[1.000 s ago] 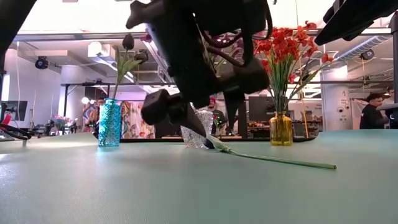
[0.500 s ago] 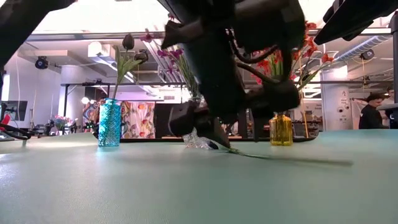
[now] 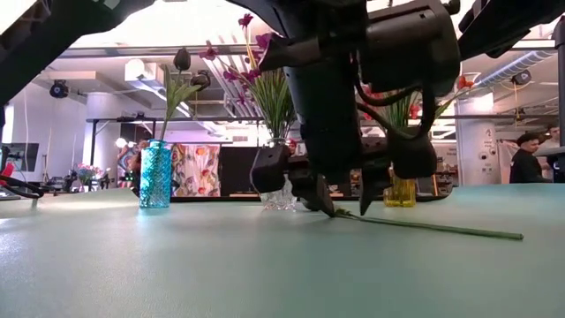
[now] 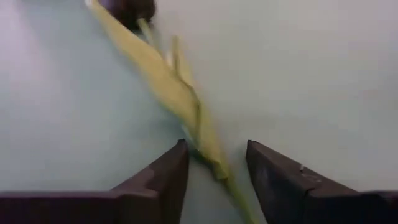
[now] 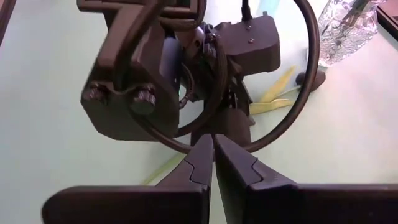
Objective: Sort flowers into vase by color
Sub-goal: Put the black flower into the blue flower vase
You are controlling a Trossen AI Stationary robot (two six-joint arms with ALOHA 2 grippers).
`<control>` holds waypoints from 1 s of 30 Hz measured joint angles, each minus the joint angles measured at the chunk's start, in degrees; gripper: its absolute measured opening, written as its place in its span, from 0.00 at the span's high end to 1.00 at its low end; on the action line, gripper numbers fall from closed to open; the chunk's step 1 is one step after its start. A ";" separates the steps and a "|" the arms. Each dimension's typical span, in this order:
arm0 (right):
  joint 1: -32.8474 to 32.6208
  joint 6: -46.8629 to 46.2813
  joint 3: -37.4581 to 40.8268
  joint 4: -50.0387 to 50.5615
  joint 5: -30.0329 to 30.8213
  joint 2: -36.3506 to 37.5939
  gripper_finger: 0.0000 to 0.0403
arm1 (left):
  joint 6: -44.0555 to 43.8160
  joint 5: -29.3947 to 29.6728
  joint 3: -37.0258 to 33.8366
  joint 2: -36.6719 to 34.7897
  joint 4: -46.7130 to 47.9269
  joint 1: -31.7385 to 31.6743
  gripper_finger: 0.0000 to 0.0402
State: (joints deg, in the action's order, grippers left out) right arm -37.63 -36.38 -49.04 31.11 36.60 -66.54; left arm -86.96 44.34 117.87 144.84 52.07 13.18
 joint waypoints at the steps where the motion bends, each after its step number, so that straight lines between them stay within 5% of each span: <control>1: -0.01 -0.02 0.00 -0.02 -0.02 0.00 0.97 | -0.82 -0.04 0.54 0.10 1.54 -0.01 0.64; 11: -0.40 -0.04 0.07 0.31 -0.73 0.00 0.97 | -3.12 -1.74 -0.18 -0.17 11.04 0.26 0.98; 22: -3.53 -5.98 0.09 7.98 -2.46 0.02 0.97 | 4.07 -5.28 8.53 -0.49 31.96 5.57 1.00; 30: -5.28 -7.18 0.09 8.47 -2.37 0.02 0.97 | 19.82 -6.92 15.69 -3.14 29.90 9.27 1.00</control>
State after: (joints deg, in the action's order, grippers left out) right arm -42.91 -43.56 -48.95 39.58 34.23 -66.52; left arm -67.14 37.41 133.56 141.70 81.97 22.45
